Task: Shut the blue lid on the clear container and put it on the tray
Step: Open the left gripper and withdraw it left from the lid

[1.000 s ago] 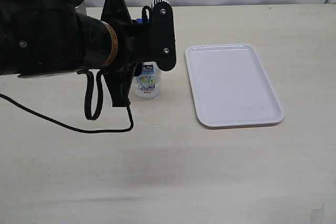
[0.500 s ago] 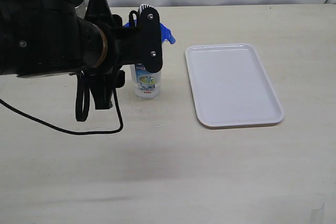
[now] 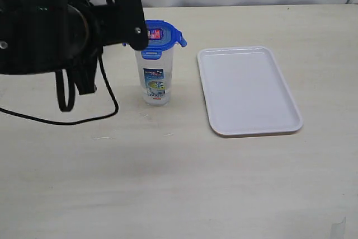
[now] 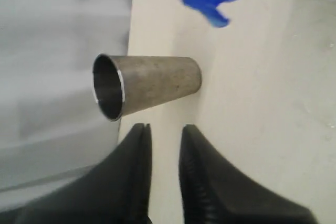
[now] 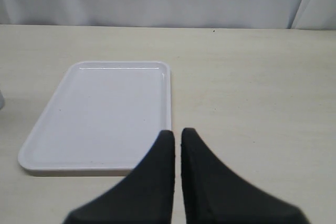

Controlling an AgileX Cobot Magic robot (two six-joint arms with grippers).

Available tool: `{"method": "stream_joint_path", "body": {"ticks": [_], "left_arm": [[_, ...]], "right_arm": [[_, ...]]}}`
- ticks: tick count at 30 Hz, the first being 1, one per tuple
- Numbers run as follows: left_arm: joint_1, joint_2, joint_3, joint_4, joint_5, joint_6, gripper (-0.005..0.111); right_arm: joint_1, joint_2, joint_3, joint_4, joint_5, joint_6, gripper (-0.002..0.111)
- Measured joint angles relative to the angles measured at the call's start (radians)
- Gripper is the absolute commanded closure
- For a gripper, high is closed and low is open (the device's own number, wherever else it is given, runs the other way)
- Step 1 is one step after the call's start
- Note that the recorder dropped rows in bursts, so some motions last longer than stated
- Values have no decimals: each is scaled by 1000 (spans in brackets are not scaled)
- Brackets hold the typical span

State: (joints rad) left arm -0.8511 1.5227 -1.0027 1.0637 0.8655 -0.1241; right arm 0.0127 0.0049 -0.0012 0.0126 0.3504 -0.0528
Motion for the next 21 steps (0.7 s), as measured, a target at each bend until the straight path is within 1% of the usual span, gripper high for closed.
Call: {"method": "stream_joint_path", "body": {"ticks": [1, 4, 6, 8, 9, 11, 14, 15, 17, 19, 20, 21], "left_arm": [[22, -15, 0, 5, -7, -10, 107], [126, -69, 0, 1, -73, -52, 107], [209, -104, 0, -30, -158, -96, 107], [305, -144, 0, -116, -287, -116, 107], [342, -159, 0, -163, -345, -119, 107], [419, -189, 2, -289, -500, -123, 107], [495, -223, 45, -411, -784, -131, 107], [510, -228, 67, -430, -865, -133, 107], [543, -230, 135, -455, -1090, -150, 107], [573, -224, 205, -462, -1283, -178, 107], [598, -213, 236, -464, -1403, -200, 107], [616, -202, 257, -464, -1458, -214, 107]], "right_arm": [[0, 0, 0, 0, 0, 0, 104], [0, 0, 0, 0, 0, 0, 104], [0, 0, 0, 0, 0, 0, 104], [0, 0, 0, 0, 0, 0, 104], [0, 0, 0, 0, 0, 0, 104], [0, 0, 0, 0, 0, 0, 104], [0, 0, 0, 0, 0, 0, 104], [0, 0, 0, 0, 0, 0, 104], [0, 0, 0, 0, 0, 0, 104], [0, 0, 0, 0, 0, 0, 104], [0, 0, 0, 0, 0, 0, 104], [0, 0, 0, 0, 0, 0, 104]]}}
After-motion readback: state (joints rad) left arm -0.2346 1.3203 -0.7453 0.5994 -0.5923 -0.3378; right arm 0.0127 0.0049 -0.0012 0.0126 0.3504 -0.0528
